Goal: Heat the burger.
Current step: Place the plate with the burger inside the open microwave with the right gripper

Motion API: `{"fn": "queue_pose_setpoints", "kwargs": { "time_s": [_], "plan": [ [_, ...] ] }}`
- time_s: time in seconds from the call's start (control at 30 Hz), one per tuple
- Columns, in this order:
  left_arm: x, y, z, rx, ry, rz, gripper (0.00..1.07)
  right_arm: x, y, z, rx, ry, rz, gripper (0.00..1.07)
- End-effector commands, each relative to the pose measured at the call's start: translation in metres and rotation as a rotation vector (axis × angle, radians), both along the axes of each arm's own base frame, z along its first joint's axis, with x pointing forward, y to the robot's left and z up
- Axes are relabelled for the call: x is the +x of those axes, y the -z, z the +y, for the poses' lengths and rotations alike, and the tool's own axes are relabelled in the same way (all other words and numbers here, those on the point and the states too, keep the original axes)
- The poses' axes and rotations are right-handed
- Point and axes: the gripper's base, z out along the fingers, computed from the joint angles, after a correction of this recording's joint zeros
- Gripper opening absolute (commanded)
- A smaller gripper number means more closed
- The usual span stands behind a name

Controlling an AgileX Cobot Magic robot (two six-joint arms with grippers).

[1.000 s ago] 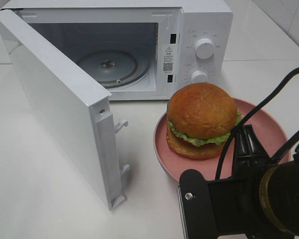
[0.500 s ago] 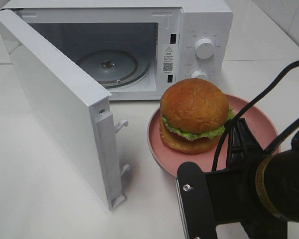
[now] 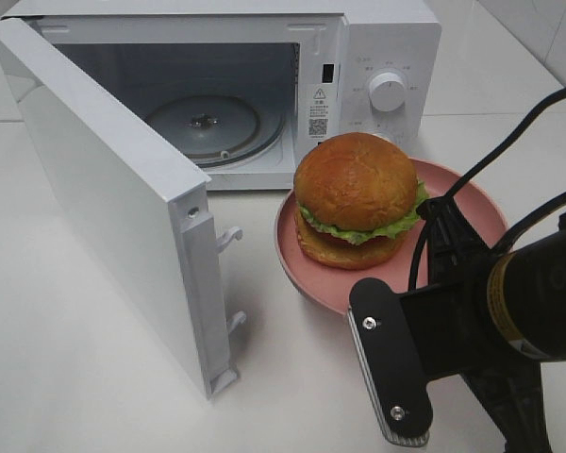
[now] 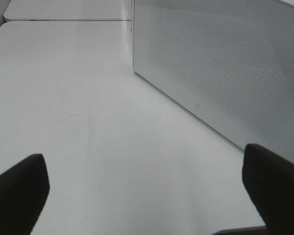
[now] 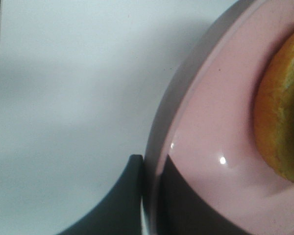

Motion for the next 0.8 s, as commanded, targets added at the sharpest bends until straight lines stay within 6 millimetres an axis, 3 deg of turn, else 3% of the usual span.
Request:
{"fn": "queue_pose_setpoints", "kwargs": {
  "time_s": [0.03, 0.8],
  "plan": [
    [-0.003, 0.0, 0.0, -0.002, -0.003, -0.035, 1.0, 0.006, -0.005, 0.001, 0.006, -0.075, -0.051, 0.0],
    [-0.003, 0.0, 0.0, -0.002, -0.003, -0.035, 1.0, 0.036, -0.004, -0.024, -0.016, -0.266, -0.011, 0.0]
  ]
}}
